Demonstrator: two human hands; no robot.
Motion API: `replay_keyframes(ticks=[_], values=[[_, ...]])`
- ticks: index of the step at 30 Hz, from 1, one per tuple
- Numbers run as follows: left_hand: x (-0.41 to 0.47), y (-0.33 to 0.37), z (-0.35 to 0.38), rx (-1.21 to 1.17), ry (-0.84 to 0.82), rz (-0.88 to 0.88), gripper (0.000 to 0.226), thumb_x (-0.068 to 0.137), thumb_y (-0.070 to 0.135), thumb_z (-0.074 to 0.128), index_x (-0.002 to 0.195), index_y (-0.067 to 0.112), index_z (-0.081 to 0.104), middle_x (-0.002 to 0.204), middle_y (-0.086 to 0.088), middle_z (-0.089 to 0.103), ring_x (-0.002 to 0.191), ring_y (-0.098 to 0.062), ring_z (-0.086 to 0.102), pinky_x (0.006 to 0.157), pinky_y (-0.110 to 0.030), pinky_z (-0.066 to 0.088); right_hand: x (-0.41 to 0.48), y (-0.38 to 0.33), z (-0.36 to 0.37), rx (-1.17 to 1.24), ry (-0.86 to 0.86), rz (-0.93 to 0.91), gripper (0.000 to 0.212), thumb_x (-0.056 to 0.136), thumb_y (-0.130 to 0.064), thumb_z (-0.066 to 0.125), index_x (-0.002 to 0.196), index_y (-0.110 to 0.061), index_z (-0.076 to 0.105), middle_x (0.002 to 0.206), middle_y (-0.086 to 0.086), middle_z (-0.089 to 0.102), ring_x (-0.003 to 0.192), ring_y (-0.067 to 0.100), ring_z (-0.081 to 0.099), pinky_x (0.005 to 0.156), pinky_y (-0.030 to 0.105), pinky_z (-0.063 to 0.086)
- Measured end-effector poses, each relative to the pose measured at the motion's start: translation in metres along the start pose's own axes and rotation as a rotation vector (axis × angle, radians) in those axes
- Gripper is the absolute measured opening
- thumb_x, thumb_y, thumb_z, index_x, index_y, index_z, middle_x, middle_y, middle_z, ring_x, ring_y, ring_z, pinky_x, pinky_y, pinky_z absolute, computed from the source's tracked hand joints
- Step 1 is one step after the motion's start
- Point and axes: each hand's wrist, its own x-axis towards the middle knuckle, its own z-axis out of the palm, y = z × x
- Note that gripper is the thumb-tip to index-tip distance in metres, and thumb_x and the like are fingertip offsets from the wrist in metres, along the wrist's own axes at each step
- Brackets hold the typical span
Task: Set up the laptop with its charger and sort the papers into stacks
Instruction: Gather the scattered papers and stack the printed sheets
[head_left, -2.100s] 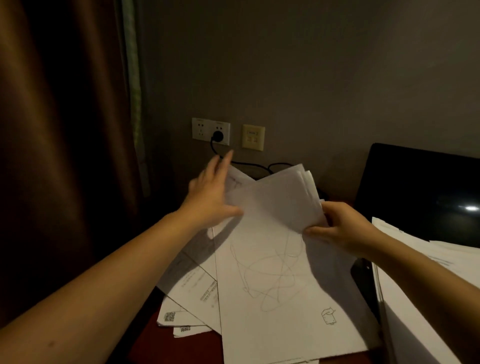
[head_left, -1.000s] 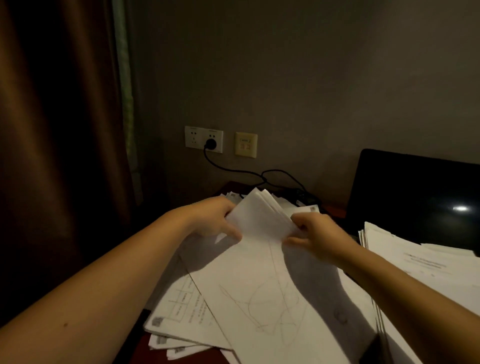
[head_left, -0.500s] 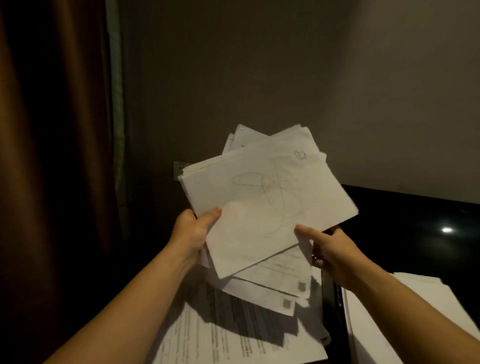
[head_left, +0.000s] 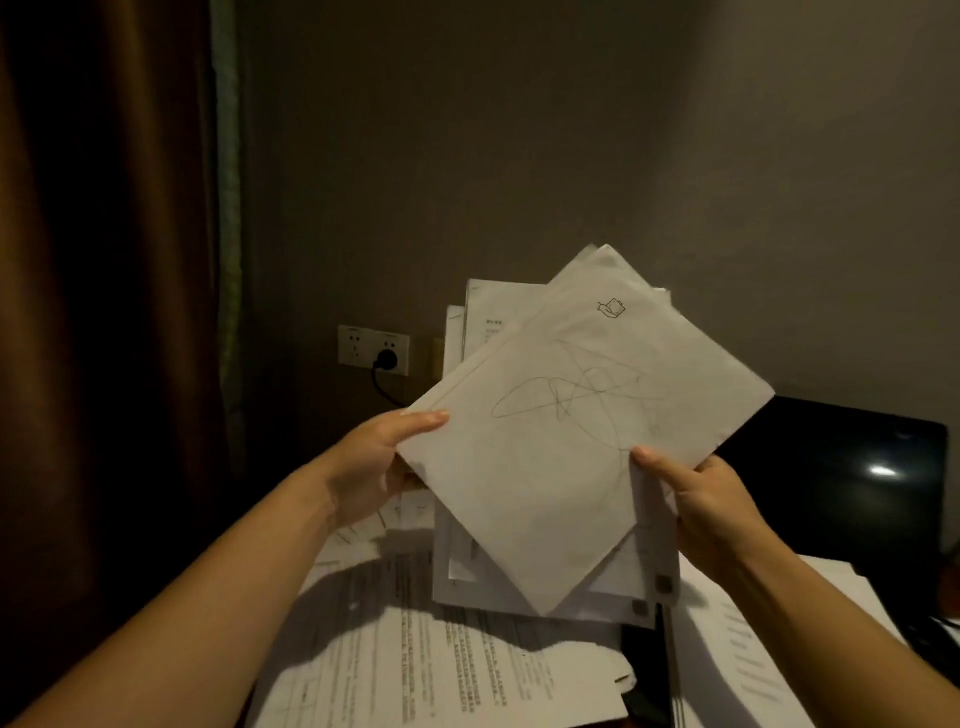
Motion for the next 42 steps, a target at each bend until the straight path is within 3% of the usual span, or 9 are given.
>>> replay_keyframes(ticks=[3, 7, 14, 19, 26, 32, 34, 39, 42], values=[[0.000, 0.010, -0.001, 0.041, -0.101, -0.043, 0.044, 0.089, 0.042, 0.055, 0.124, 0.017, 0.065, 0.099, -0.007, 0.072, 0.086, -0.019, 0.071, 0.068, -0.029, 0.056, -0.002, -0.009, -0.004, 0.002, 0.002, -0.003, 0.033, 0.091, -0.014, 0.066, 0.123, -0.007, 0.061, 0.113, 0.012, 0.069, 0.106, 0.033, 0.065, 0.096, 0.054, 0.052], [0.002, 0.007, 0.014, 0.052, -0.096, -0.082, 0.042, 0.098, 0.046, 0.049, 0.127, 0.021, 0.065, 0.117, -0.007, 0.074, 0.108, -0.024, 0.071, 0.095, -0.041, 0.051, -0.006, -0.018, -0.007, 0.003, -0.042, 0.040, 0.027, 0.095, -0.023, 0.061, 0.117, -0.008, 0.061, 0.108, 0.013, 0.067, 0.098, 0.032, 0.066, 0.081, 0.049, 0.055], [0.004, -0.013, 0.049, -0.034, 0.113, -0.018, 0.032, 0.100, 0.038, 0.057, 0.118, 0.016, 0.070, 0.099, -0.002, 0.078, 0.101, -0.027, 0.072, 0.094, -0.051, 0.056, -0.004, -0.026, -0.005, -0.112, -0.038, 0.003, 0.025, 0.096, -0.026, 0.061, 0.116, -0.012, 0.063, 0.115, 0.011, 0.067, 0.104, 0.032, 0.064, 0.092, 0.056, 0.053], [0.002, -0.009, 0.039, -0.124, 0.067, 0.030, 0.031, 0.104, 0.030, 0.050, 0.125, 0.014, 0.067, 0.116, -0.008, 0.074, 0.107, -0.028, 0.071, 0.097, -0.053, 0.053, 0.007, -0.029, -0.016, -0.321, 0.098, -0.096, 0.016, 0.096, -0.024, 0.063, 0.107, -0.012, 0.065, 0.106, 0.004, 0.068, 0.097, 0.027, 0.065, 0.084, 0.048, 0.055], [0.001, 0.007, 0.030, -0.188, 0.011, 0.090, 0.033, 0.101, 0.031, 0.050, 0.124, 0.013, 0.067, 0.110, -0.007, 0.074, 0.101, -0.025, 0.073, 0.077, -0.039, 0.059, 0.019, -0.024, -0.032, -0.731, 0.462, -0.282, 0.015, 0.094, -0.005, 0.052, 0.087, -0.010, 0.064, 0.084, 0.010, 0.064, 0.075, 0.028, 0.060, 0.068, 0.038, 0.051], [0.006, 0.007, 0.048, -0.090, -0.070, 0.086, 0.040, 0.099, 0.034, 0.053, 0.125, 0.008, 0.067, 0.112, -0.008, 0.073, 0.106, -0.024, 0.070, 0.085, -0.038, 0.057, 0.020, -0.022, -0.018, -0.518, 0.260, -0.262, 0.015, 0.091, -0.004, 0.051, 0.081, -0.007, 0.063, 0.073, 0.012, 0.064, 0.067, 0.029, 0.060, 0.056, 0.037, 0.048], [0.007, 0.005, 0.053, -0.085, -0.061, 0.101, 0.035, 0.103, 0.031, 0.050, 0.124, 0.008, 0.066, 0.111, -0.009, 0.074, 0.105, -0.024, 0.071, 0.082, -0.036, 0.061, 0.018, -0.027, -0.016, -0.381, 0.162, -0.184, 0.009, 0.092, -0.006, 0.057, 0.090, -0.010, 0.065, 0.082, 0.013, 0.070, 0.074, 0.030, 0.069, 0.063, 0.041, 0.059], [0.017, -0.002, 0.062, -0.083, 0.161, 0.095, 0.029, 0.100, 0.028, 0.060, 0.117, 0.007, 0.069, 0.105, -0.016, 0.076, 0.094, -0.033, 0.074, 0.082, -0.049, 0.061, 0.013, -0.041, -0.015, -0.136, 0.082, -0.089, 0.011, 0.092, -0.010, 0.067, 0.102, -0.009, 0.070, 0.095, 0.017, 0.074, 0.082, 0.036, 0.073, 0.070, 0.053, 0.062], [0.023, -0.005, 0.069, -0.113, 0.225, 0.080, 0.027, 0.099, 0.027, 0.063, 0.115, 0.006, 0.069, 0.106, -0.017, 0.075, 0.097, -0.036, 0.073, 0.090, -0.055, 0.057, 0.004, -0.053, -0.014, -0.035, 0.084, -0.095, 0.013, 0.091, -0.006, 0.065, 0.103, -0.006, 0.071, 0.094, 0.015, 0.074, 0.077, 0.031, 0.072, 0.068, 0.048, 0.063]])
